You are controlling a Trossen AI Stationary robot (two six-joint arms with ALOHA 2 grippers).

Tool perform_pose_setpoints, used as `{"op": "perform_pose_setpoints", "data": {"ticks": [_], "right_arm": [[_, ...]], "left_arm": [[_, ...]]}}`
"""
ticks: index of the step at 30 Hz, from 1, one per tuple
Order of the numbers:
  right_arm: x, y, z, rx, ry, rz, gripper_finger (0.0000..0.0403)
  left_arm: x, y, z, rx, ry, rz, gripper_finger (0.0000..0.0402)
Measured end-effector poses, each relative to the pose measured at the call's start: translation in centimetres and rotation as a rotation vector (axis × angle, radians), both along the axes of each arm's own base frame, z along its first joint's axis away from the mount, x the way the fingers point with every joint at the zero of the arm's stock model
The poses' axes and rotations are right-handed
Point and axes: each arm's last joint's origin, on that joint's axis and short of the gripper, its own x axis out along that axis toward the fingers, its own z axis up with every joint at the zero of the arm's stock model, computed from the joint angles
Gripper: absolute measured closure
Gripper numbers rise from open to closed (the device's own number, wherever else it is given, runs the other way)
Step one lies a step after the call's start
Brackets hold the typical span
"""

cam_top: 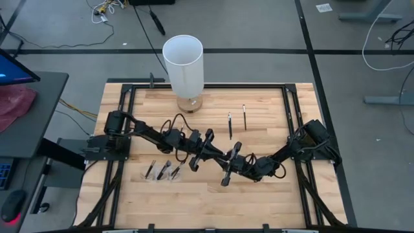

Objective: Put items in baskets/containers
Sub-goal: Put the highlighter brush in the transparent organizer

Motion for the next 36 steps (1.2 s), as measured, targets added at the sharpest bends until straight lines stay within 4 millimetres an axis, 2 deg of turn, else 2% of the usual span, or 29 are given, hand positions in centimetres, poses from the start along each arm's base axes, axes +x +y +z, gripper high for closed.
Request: {"op": "perform_pose_setpoints", "data": {"ticks": [5,15,19,24,28,32,36], "right_arm": [[-0.3,0.7,-0.1,-0.009,0.022,0.0,0.0396],[-2.0,2.8,-0.1,0.034,0.076,-0.157,0.0394],[-3.2,4.0,0.9,0.037,0.088,-0.182,0.035],[-4.8,5.4,2.5,-0.004,0.107,-0.147,0.0262],[-4.8,5.3,2.6,0.022,0.086,-0.138,0.0204],[-3.6,4.1,2.7,0.041,0.047,-0.092,0.0182],[-3.0,3.2,2.9,0.015,0.03,-0.075,0.02]], "left_arm": [[0.0,-0.1,-0.1,-0.001,0.005,-0.005,0.0375],[0.0,-0.2,-0.4,0.006,0.026,-0.032,0.0374],[0.0,-0.2,-0.4,0.004,0.02,-0.025,0.0374],[0.0,-0.2,-0.3,0.003,0.016,-0.019,0.0374],[0.0,-0.1,-0.3,0.003,0.012,-0.016,0.0374],[0.0,-0.1,-0.3,0.002,0.011,-0.013,0.0374],[0.0,-0.1,-0.2,0.001,0.008,-0.01,0.0374]]}}
